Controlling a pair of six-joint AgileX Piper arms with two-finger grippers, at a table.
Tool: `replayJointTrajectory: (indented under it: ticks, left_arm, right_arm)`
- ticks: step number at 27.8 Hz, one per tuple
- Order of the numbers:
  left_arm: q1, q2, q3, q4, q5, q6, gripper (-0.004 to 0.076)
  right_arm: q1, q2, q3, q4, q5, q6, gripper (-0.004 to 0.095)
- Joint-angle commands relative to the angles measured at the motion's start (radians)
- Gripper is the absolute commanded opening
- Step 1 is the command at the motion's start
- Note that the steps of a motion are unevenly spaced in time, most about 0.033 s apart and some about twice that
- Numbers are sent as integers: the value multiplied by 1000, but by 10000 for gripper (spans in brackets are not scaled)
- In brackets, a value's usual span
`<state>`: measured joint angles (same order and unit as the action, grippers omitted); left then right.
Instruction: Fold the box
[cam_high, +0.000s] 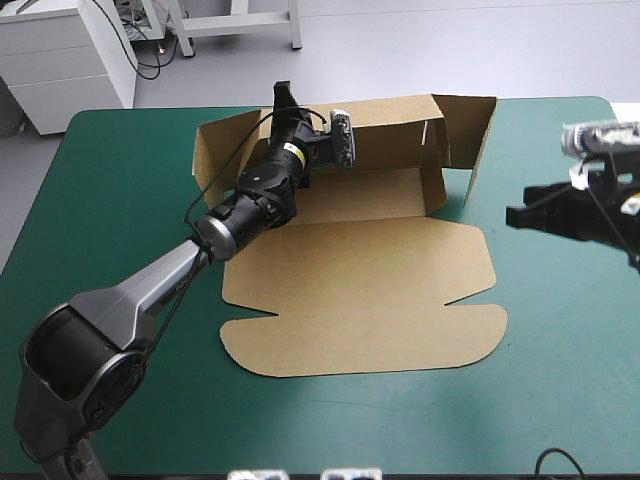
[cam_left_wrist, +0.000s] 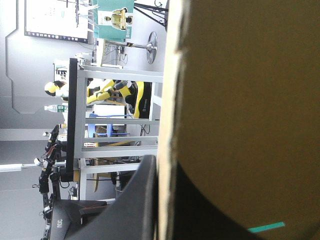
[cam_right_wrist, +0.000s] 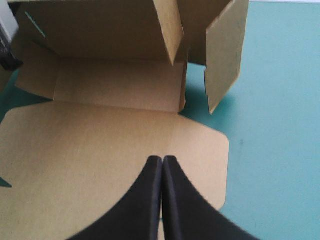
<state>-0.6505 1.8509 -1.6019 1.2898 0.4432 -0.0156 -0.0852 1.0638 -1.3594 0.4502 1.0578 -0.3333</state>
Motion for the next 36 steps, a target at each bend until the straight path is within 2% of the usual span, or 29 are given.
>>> replayJointTrajectory:
  ticks: [1, 5, 8, 11, 14, 16, 20, 30, 33, 36]
  left_arm:
    - [-4, -54, -42, 33, -8, -29, -8]
    - [-4, -54, -42, 33, -1, -29, -8]
    - [-4, -54, -42, 33, 4, -29, -8]
    - [-4, -54, -42, 33, 4, -27, -8]
    - [-4, -54, -42, 33, 15, -27, -8]
    - [-4, -54, -42, 33, 41, -27, -8]
    - [-4, -54, -42, 33, 82, -27, -8]
    - [-4, -54, -42, 36, -15, -27, -8]
    - [-4, -54, -42, 36, -15, -27, -8]
    - [-4, -54, -42, 36, -13, -27, -8]
  right_arm:
    - [2, 146, -203, 67, -4, -20, -17]
    - [2, 367, -440, 161, 39, -3, -13]
    - [43, 471, -554, 163, 38, 26, 3]
    - [103, 546, -619, 95, 18, 77, 3]
    - [156, 630, -682, -32, 15, 154, 3]
    - [173, 670, -705, -96, 32, 199, 3]
    - [180, 711, -710, -111, 30, 207, 3]
    - [182, 725, -712, -111, -109, 230, 3]
    - [182, 751, -712, -115, -88, 238, 3]
    - [182, 791, -712, -129, -16, 249, 3]
